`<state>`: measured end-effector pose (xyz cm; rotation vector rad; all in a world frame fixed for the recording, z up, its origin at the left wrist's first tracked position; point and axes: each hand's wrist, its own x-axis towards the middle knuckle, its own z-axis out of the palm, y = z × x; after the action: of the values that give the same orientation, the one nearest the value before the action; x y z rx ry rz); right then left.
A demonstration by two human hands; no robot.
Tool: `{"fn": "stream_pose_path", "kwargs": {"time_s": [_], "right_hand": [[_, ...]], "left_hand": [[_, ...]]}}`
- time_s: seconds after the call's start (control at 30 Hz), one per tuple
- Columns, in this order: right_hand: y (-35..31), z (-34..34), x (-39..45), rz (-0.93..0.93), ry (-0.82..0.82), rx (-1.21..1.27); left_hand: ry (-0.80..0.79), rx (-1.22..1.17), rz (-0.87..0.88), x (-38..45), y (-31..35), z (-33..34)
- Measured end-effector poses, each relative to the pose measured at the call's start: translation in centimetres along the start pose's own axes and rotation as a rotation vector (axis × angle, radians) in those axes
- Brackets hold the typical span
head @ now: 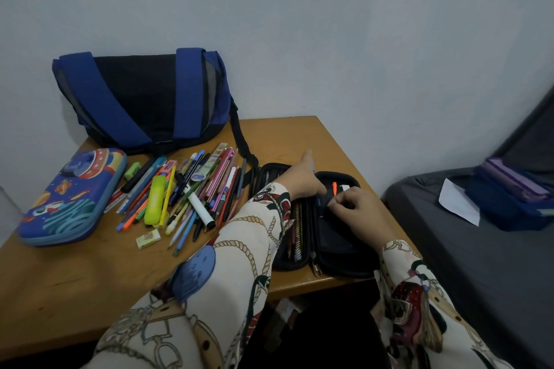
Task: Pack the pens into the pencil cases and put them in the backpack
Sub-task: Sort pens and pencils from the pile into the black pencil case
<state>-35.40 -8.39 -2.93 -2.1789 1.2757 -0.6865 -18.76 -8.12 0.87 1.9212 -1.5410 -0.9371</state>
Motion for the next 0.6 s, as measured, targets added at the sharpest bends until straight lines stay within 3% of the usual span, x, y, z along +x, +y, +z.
{"fn": "stream_pose_path", "kwargs": {"time_s": [0.2,0.6], "right_hand": [[0.2,0.1,0.0,0.005,0.008,0.0],[0.0,0.1,-0.1,0.015,0.005,0.005]], "left_hand": [[-0.045,-0.071,-0.001,0.5,-0.4,0.0],[0.07,-0.161,0.042,0.3,-1.8,1.2]]}}
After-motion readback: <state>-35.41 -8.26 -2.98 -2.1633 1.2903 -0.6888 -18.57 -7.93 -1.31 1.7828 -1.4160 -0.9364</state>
